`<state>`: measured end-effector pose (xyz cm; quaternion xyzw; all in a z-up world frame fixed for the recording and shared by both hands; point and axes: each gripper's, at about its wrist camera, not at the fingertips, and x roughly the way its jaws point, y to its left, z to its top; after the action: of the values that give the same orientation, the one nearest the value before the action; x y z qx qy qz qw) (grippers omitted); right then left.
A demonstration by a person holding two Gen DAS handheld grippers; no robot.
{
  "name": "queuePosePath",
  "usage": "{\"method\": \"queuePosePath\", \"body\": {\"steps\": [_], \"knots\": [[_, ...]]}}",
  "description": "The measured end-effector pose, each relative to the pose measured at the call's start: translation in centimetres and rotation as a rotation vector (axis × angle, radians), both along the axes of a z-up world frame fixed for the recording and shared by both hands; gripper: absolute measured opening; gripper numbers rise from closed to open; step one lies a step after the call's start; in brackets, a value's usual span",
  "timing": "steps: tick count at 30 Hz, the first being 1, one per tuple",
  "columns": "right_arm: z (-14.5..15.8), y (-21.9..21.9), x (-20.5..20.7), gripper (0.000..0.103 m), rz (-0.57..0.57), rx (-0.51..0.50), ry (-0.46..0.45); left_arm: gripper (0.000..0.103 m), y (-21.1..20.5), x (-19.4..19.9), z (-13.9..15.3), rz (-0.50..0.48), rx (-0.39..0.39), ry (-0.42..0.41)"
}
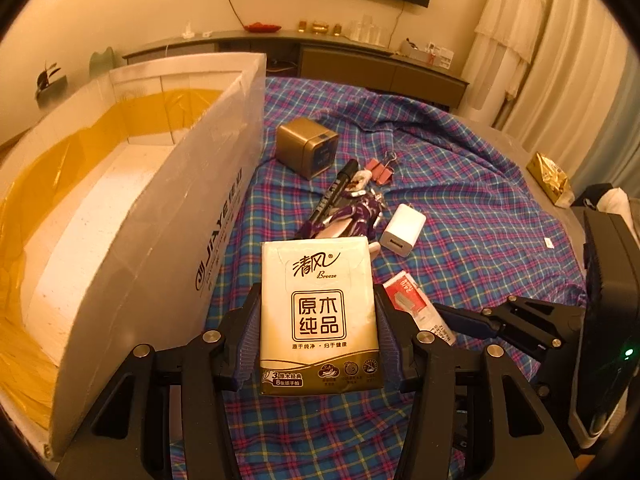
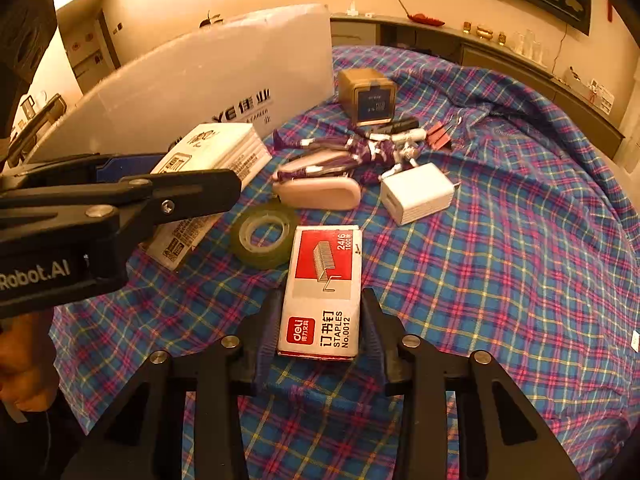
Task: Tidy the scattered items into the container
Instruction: 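Lift and carry the tissue pack and staples box toward the white foam box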
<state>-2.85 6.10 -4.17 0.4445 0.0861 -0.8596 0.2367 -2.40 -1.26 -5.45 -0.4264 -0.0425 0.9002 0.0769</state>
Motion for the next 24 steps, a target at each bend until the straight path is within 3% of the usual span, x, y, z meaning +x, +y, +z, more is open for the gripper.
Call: {"method": "queuePosePath", "body": {"steps": [7, 24], "knots": [[2.1, -0.1, 1.1, 0.040, 0.020, -0.027, 0.044, 0.054, -0.2, 0.5, 0.9, -0.001, 0.004, 0.027], [4.0, 0.3, 2.6, 0.040, 0.025, -0.050, 0.103, 0.054, -0.9, 2.5, 3.8, 0.003, 0.018, 0.108]]}}
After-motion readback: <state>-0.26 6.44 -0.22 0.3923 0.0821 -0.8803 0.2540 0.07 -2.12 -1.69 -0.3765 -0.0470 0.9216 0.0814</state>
